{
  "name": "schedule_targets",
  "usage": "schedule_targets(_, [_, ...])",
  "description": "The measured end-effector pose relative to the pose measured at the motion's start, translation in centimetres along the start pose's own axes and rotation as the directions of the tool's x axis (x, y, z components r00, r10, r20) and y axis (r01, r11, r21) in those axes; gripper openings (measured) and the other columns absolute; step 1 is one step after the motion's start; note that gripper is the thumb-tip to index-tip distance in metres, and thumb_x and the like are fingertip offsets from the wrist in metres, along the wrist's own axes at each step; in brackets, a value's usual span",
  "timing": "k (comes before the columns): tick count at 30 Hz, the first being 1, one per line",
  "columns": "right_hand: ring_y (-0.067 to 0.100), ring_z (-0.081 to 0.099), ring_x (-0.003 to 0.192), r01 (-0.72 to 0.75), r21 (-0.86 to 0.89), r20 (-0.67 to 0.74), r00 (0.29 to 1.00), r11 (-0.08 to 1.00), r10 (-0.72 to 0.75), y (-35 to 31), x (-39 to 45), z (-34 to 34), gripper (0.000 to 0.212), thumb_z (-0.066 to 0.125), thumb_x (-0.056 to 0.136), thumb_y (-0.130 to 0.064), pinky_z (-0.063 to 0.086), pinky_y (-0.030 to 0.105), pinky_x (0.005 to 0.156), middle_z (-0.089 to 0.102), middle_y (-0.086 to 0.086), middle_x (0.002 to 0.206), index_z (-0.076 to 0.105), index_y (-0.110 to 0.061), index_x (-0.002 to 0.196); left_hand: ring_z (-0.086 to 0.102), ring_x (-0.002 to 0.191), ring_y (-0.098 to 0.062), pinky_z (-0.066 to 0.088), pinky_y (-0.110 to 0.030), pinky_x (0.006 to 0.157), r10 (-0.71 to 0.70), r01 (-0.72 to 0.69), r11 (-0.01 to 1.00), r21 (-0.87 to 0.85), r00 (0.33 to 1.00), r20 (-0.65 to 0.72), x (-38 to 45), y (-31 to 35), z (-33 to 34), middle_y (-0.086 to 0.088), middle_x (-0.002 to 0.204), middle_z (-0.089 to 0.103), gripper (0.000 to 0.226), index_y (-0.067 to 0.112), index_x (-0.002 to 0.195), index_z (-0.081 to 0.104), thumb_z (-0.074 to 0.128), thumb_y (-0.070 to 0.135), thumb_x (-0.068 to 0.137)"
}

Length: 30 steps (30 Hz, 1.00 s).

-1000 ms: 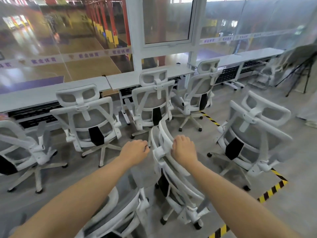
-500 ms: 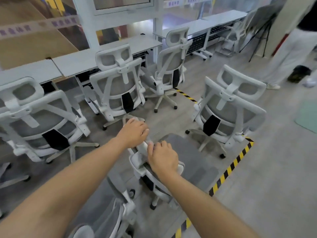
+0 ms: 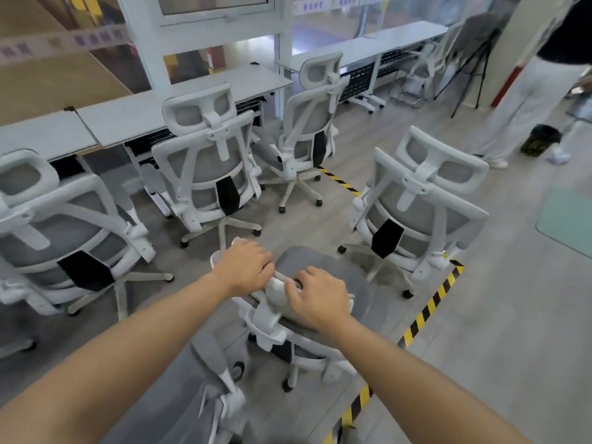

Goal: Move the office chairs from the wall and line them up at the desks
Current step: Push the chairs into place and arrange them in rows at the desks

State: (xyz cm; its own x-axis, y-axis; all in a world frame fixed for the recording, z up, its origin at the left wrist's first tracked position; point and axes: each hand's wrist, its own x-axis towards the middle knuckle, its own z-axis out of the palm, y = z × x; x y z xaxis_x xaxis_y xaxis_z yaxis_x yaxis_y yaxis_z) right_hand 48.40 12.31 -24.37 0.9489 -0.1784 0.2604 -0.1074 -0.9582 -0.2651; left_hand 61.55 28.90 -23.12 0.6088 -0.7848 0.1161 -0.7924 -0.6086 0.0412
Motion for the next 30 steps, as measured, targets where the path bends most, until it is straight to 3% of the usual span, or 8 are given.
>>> schedule_targets(8, [0.012,0.059,0.076,0.258,-0.006,0.09,0.962,0.966,-0.257,8.8,5.5,-1.1,0.051,0.03,0.097,-0.058,0.031,0.029,0.054,0.053,-0.009,0.073,0.064,-0.027,0.077,0.046,0.061,-0.02,0.038,-0.034,0.067,-0.16,0.162,0.987,0.002,0.976,-0.147,1.6,4.9,0.9,0.004,0.064,0.057,0.037,0.021,0.066,0.052,0.03,0.033,0.094])
schedule_targets(13, [0.011,0.048,0.065,0.414,0.053,0.159,0.895,0.909,-0.417,14.0,10.6,-1.3,0.053,0.028,0.096,-0.059,0.031,0.029,0.051,0.051,-0.011,0.076,0.064,-0.025,0.078,0.047,0.056,-0.021,0.04,-0.035,0.062,-0.393,0.422,0.905,0.059,0.88,-0.268,5.2,9.1,2.3,0.002,0.06,0.056,0.039,0.019,0.063,0.052,0.034,0.031,0.095])
schedule_targets(16, [0.017,0.054,0.057,0.432,0.045,0.295,0.856,0.901,-0.425,16.2,13.2,-1.8,0.06,0.022,0.094,-0.059,0.038,0.03,0.049,0.056,-0.005,0.061,0.056,-0.02,0.063,0.05,0.058,-0.021,0.041,-0.034,0.064,-0.471,0.503,0.862,0.055,0.838,-0.274,7.3,11.4,2.1,0.002,0.06,0.056,0.041,0.018,0.063,0.055,0.033,0.032,0.095])
schedule_targets(20, [0.019,0.048,0.05,0.486,0.046,0.385,0.798,0.873,-0.464,18.1,15.9,-2.9,0.054,0.03,0.099,-0.047,0.037,0.032,0.05,0.051,-0.002,0.053,0.047,-0.018,0.056,0.051,0.063,-0.021,0.036,-0.033,0.066,-0.541,0.571,0.817,0.073,0.805,-0.241,9.1,13.2,1.7,0.002,0.064,0.059,0.042,0.019,0.069,0.055,0.031,0.037,0.097])
schedule_targets(23, [0.02,0.045,0.05,0.52,0.052,0.387,0.777,0.853,-0.497,19.4,16.6,-3.2,0.049,0.032,0.098,-0.041,0.03,0.031,0.054,0.049,-0.002,0.053,0.05,-0.018,0.059,0.051,0.06,-0.022,0.031,-0.031,0.061,-0.593,0.631,0.772,0.071,0.757,-0.276,10.0,14.6,2.3,0.002,0.062,0.058,0.04,0.018,0.068,0.056,0.034,0.038,0.096])
schedule_targets(27, [0.013,0.035,0.044,0.535,0.043,0.359,0.78,0.843,-0.513,20.7,16.9,-3.3,0.046,0.036,0.095,-0.038,0.02,0.03,0.047,0.043,-0.002,0.048,0.046,-0.017,0.055,0.045,0.054,-0.022,0.022,-0.031,0.058,-0.584,0.633,0.77,0.08,0.749,-0.311,11.1,15.4,3.2,0.001,0.056,0.053,0.038,0.018,0.063,0.053,0.038,0.035,0.093])
schedule_targets(30, [0.016,0.036,0.044,0.529,0.052,0.344,0.787,0.847,-0.513,21.8,17.0,-2.9,0.046,0.024,0.087,-0.043,0.019,0.03,0.047,0.044,0.0,0.047,0.042,-0.016,0.054,0.043,0.052,-0.021,0.019,-0.03,0.057,-0.583,0.644,0.761,0.078,0.731,-0.354,11.6,16.3,3.7,0.001,0.053,0.051,0.038,0.017,0.061,0.053,0.041,0.034,0.092])
